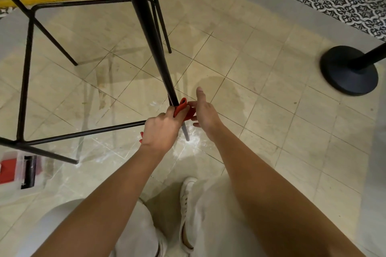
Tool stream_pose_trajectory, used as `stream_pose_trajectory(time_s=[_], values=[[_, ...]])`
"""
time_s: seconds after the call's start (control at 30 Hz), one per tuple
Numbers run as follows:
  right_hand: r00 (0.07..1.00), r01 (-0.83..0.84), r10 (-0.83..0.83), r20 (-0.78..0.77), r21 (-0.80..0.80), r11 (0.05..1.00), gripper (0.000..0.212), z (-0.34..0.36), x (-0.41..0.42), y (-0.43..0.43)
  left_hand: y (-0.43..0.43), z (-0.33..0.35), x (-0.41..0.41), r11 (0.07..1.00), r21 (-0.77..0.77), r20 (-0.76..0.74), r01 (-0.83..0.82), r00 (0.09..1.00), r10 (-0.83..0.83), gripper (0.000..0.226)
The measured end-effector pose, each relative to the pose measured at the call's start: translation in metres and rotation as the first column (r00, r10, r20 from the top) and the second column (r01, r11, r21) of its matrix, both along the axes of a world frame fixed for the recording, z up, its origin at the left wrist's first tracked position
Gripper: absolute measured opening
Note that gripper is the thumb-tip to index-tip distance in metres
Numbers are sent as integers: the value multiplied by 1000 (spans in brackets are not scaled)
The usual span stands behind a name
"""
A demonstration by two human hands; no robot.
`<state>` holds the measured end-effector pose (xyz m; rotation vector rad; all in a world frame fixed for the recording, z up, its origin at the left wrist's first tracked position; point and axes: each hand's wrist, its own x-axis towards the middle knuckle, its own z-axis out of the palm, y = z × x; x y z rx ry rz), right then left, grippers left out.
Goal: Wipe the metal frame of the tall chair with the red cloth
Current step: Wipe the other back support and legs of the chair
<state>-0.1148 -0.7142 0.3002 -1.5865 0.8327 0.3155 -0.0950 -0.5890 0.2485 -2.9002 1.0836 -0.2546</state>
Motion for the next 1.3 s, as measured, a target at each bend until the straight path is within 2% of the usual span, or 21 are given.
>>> stream_pose_trajectory(time_s=[0.17, 0.27, 0.37, 0.47, 0.53, 0.6, 0.67, 0.77, 0.83, 0.93, 1.0, 1.1, 1.2, 1.3], values=[[996, -55, 54, -64, -3, 999, 62, -2, 0, 1, -5, -9, -4, 1000, -20, -85, -17, 996, 15, 60], [997, -49, 48, -67, -2, 999, 73, 0, 0, 0, 0, -2, -6, 989, -144, -120, -34, 993, 17, 50], [1000, -13, 13, -8, -24, 1000, 69, 3, 0, -1, 18, 7, -11, 953, -303, -133, 9, 990, -51, 34], [999, -11, 15, 49, -64, 998, 66, 6, 0, 0, 38, 17, -17, 929, -355, -289, -109, 957, 2, 38], [998, -12, 17, 66, -77, 997, 66, 7, 0, 1, 46, 24, -18, 855, -400, -472, -329, 874, 115, 37], [997, -1, 7, 74, -86, 996, 65, 7, 0, 1, 46, 30, -13, 734, -413, -677, -539, 721, 148, 36], [997, 14, -7, 81, -85, 996, 65, 7, 0, 1, 35, 35, -5, 620, -399, -827, -676, 557, 75, 33], [996, 18, -12, 86, -78, 997, 64, 6, 0, 1, 12, 34, 13, 435, -384, -919, -814, 380, -100, 24], [996, 16, -9, 92, -73, 997, 63, 5, 1, 0, 0, 28, 26, 386, -334, -943, -860, 302, -144, 24], [996, 22, -16, 90, -77, 997, 64, 5, 1, 0, -4, 19, 28, 417, -256, -967, -872, 228, -117, 30], [996, 34, -28, 89, -66, 997, 64, 4, 3, 0, -7, 11, 19, 421, -247, -969, -873, 226, -100, 34], [996, 28, -23, 88, -55, 998, 64, 3, 5, 4, -11, 6, 5, 438, -340, -930, -833, 365, -27, 36], [997, 21, -17, 77, -52, 998, 63, 2, 8, 6, -11, 1, -2, 535, -380, -864, -754, 496, 84, 38], [997, 12, -8, 74, -53, 999, 64, 3, 7, 8, -7, 0, -12, 557, -398, -820, -729, 555, 140, 34]])
